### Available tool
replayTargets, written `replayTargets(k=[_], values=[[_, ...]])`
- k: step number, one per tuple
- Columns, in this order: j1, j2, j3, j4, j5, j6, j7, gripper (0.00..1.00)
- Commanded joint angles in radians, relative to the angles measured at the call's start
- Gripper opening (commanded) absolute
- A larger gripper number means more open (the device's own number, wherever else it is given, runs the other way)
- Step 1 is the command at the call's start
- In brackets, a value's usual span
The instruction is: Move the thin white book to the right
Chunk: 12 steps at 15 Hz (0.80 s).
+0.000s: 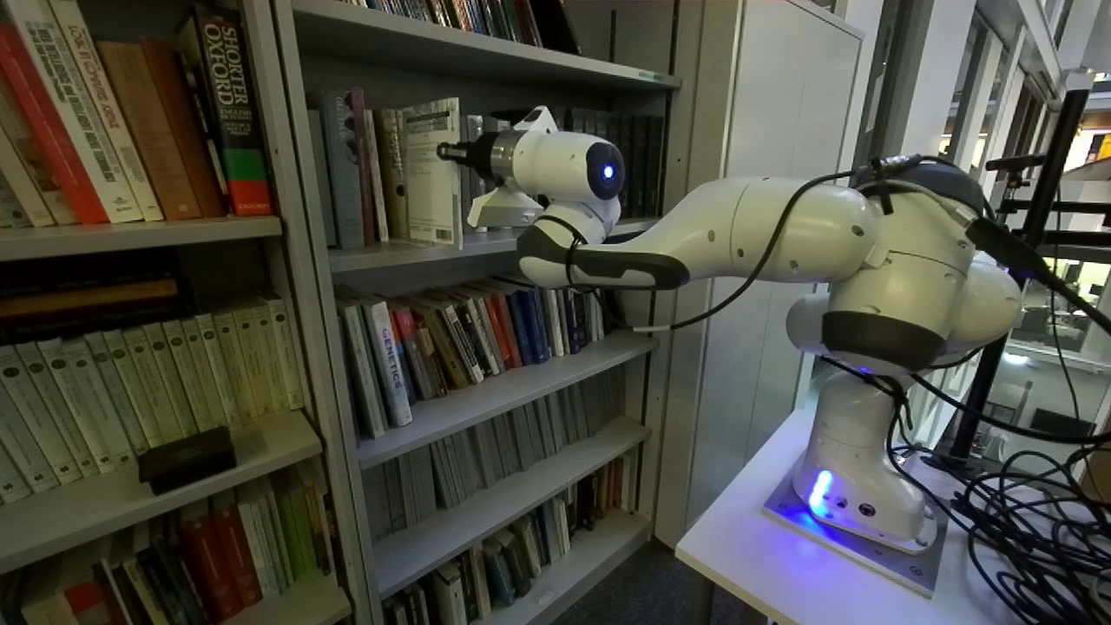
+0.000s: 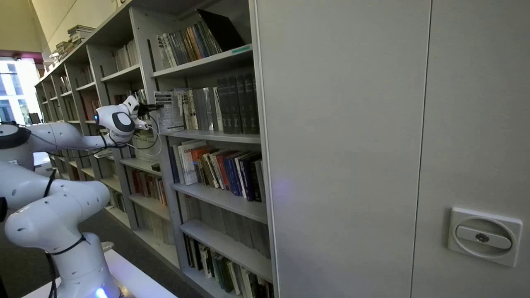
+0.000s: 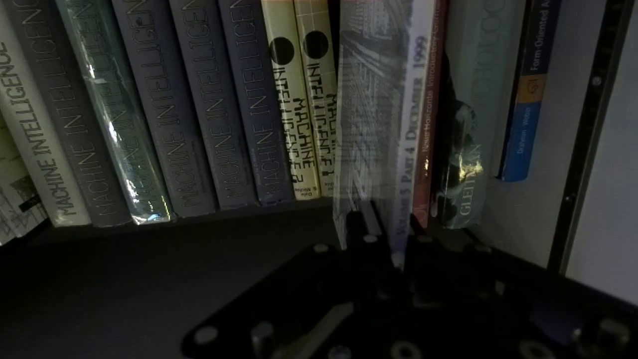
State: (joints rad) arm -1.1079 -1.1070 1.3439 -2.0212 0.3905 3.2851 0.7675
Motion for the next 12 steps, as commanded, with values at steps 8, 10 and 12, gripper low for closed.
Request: replayTargets(k=[8, 10, 12], values=[[0.12, -0.038, -0.083, -0.122, 0.011, 0.043, -0.019, 0.02], [0.13, -0.047, -0.089, -0.133, 0.01, 0.042, -0.019, 0.02], [0.137, -0.055, -0.093, -0.144, 0.011, 0.042, -0.017, 0.02]])
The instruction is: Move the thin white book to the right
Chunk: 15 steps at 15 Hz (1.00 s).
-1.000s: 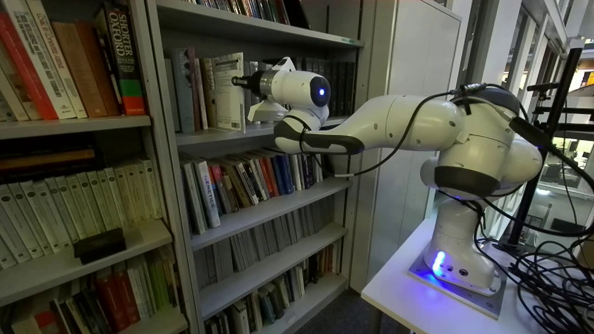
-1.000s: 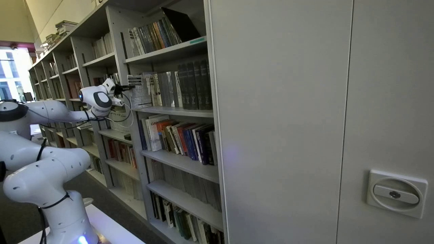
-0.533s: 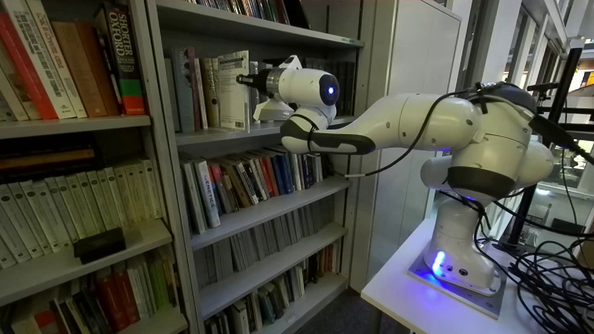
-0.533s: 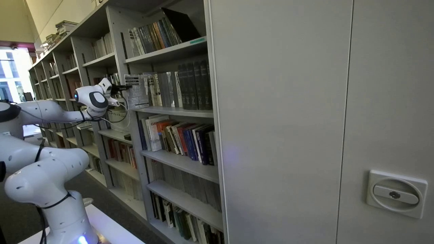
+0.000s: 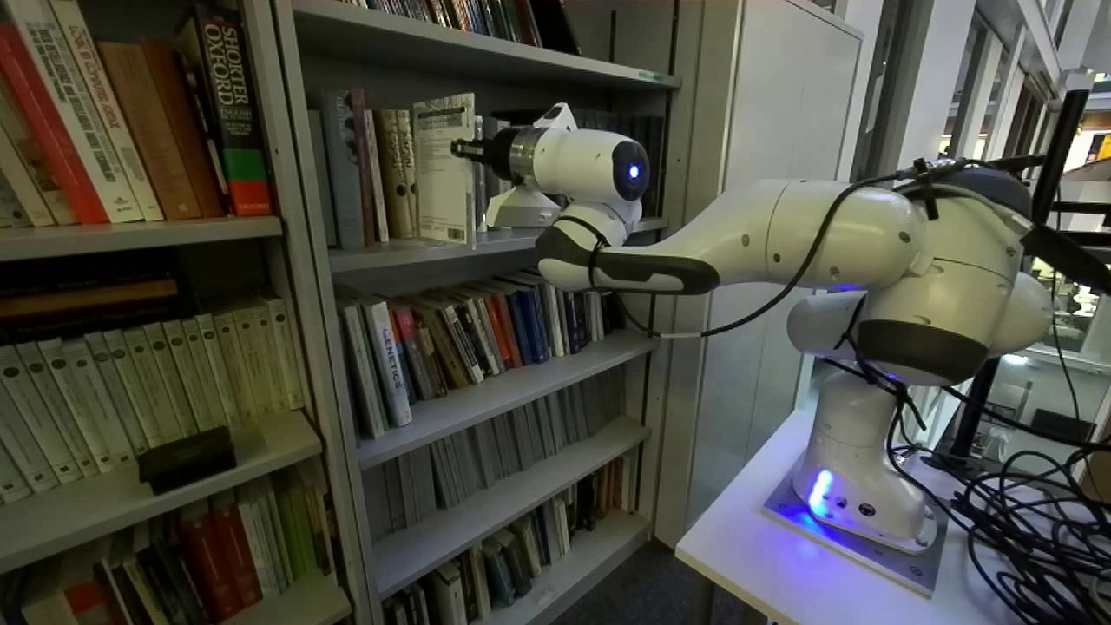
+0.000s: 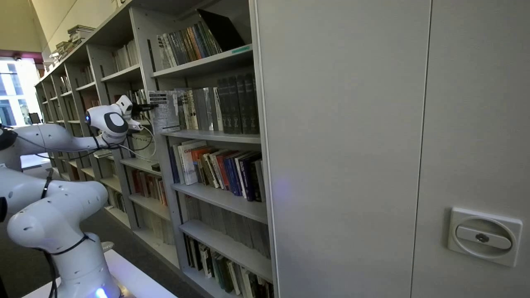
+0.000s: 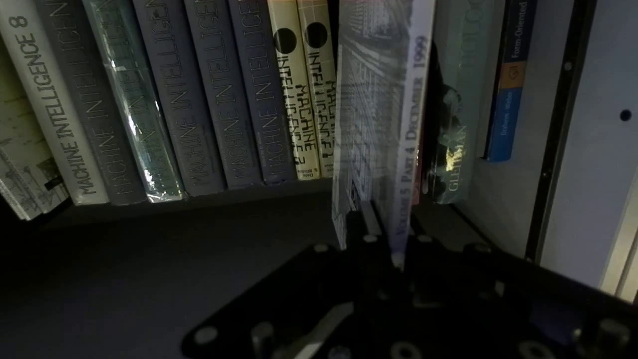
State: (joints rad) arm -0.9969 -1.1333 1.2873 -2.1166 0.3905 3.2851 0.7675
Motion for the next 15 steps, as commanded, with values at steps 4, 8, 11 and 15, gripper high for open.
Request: replayTargets(k=[4, 8, 11, 15], values=[[0.035, -0.038, -0.044, -0.064, 0.011, 0.041, -0.016, 0.02], [0.036, -0.05, -0.052, -0.074, 0.01, 0.041, -0.015, 0.02], [0.034, -0.048, -0.051, -0.076, 0.01, 0.042, -0.015, 0.02], [0.032, -0.053, -0.054, -0.078, 0.012, 0.04, -0.013, 0.02]])
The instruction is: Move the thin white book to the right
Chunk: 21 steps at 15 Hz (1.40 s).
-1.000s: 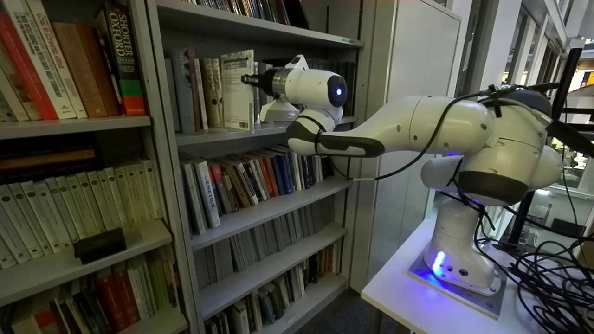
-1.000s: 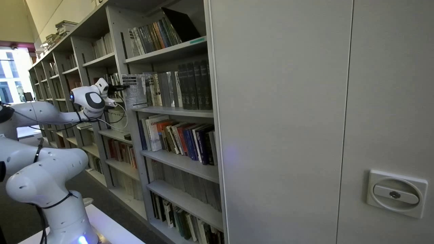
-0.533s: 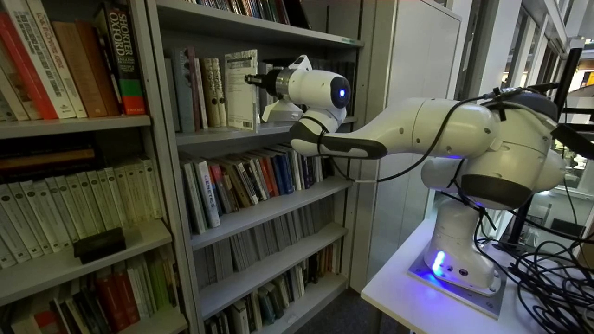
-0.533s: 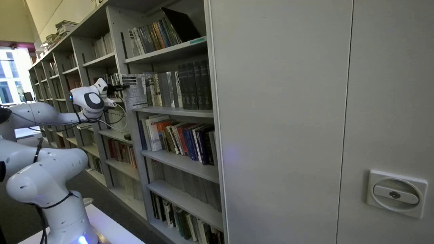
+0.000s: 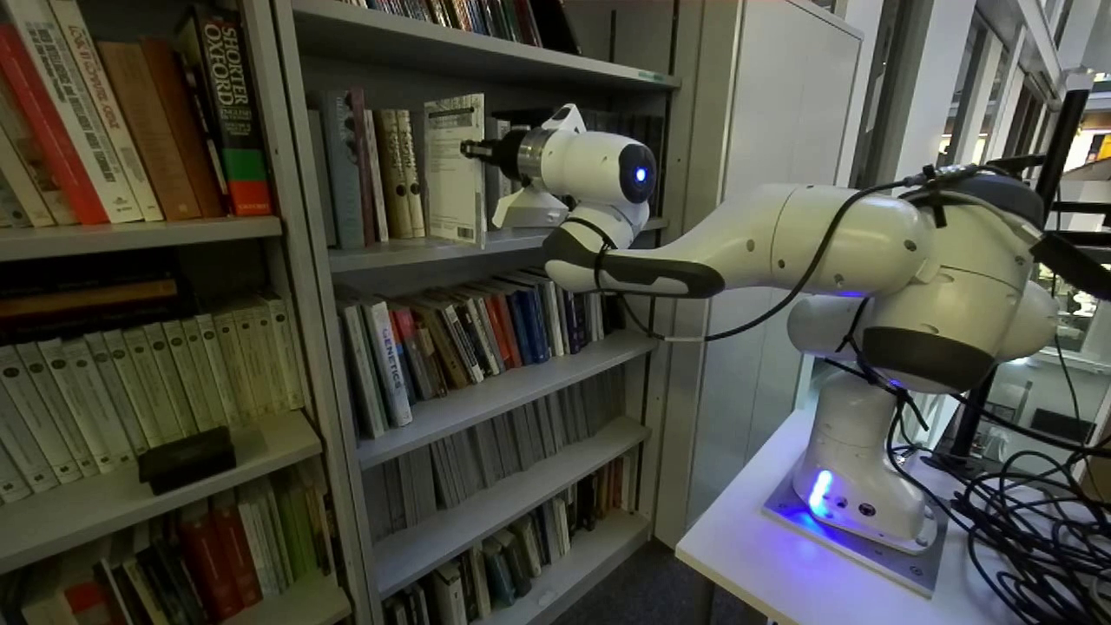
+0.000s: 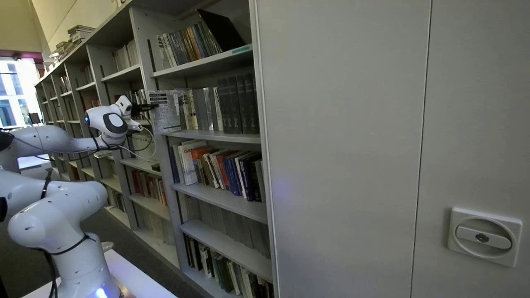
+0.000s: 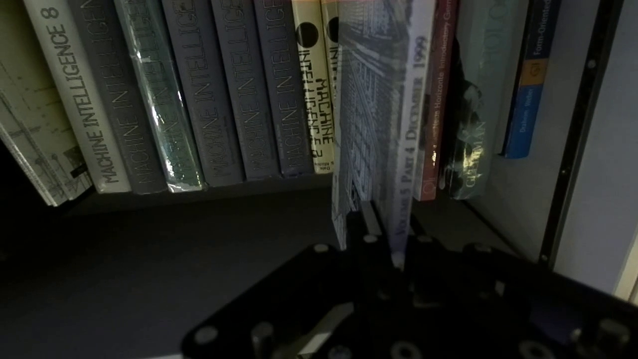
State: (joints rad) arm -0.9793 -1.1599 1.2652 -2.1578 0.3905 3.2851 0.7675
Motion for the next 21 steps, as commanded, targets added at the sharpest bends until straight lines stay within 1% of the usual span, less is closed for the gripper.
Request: replayTargets(k=[1, 8, 9, 21], values=[[0.014, -0.027, -0.032, -0.038, 0.012, 0.04, -0.012, 0.02], [0.018, -0.021, -0.032, -0.044, 0.007, 0.032, -0.017, 0.02], [0.001, 0.001, -0.001, -0.01, 0.006, 0.001, -0.008, 0.07], [0.001, 0.001, -0.001, -0.011, 0.006, 0.001, -0.008, 0.07]])
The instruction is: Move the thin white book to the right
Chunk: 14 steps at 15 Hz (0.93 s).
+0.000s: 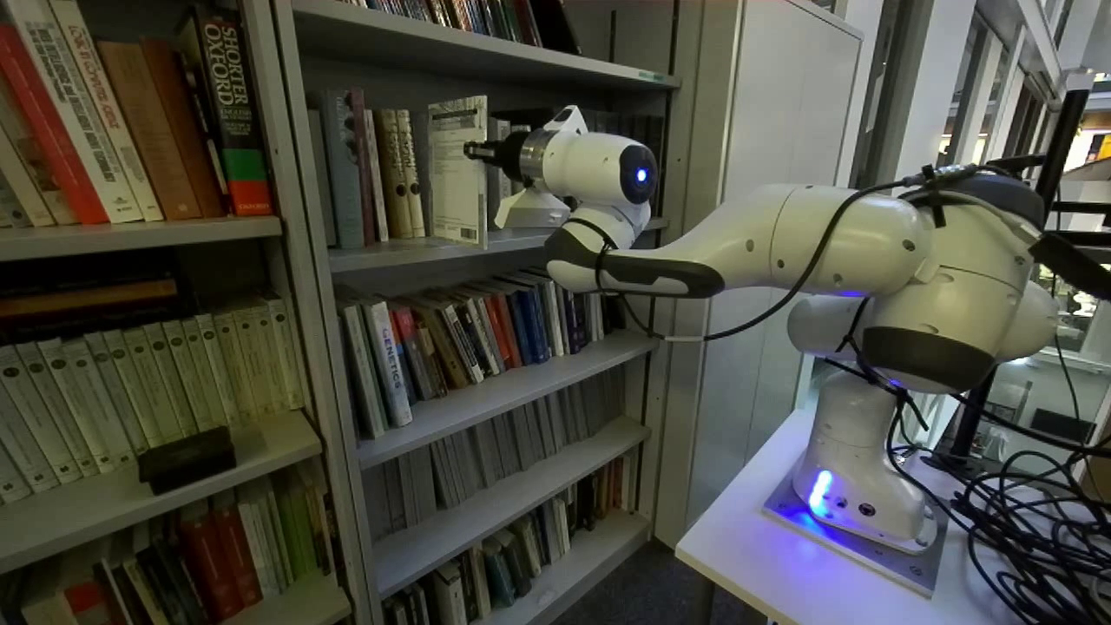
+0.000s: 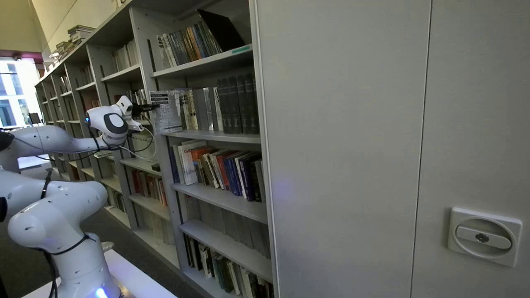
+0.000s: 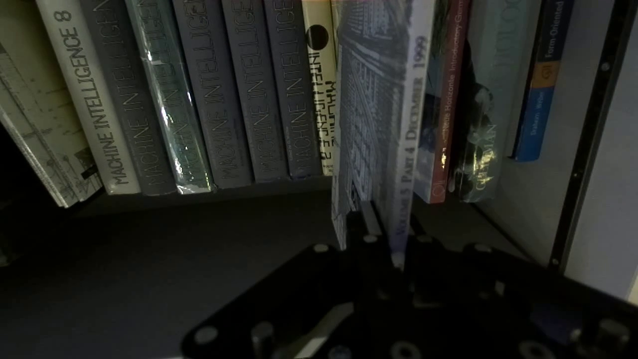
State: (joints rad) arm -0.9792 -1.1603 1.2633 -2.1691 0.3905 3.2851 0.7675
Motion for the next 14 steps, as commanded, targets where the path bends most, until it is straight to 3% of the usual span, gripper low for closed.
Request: replayTargets(k=[1, 10, 11, 14], values=[[0.001, 0.002, 0.001, 0.0, 0.006, 0.001, -0.008, 0.07], [0.001, 0.002, 0.001, 0.0, 0.006, 0.001, -0.008, 0.07], [0.001, 0.002, 0.001, 0.0, 0.006, 0.001, -0.008, 0.02], [-0.001, 0.003, 0.006, -0.002, 0.006, 0.004, -0.008, 0.02]])
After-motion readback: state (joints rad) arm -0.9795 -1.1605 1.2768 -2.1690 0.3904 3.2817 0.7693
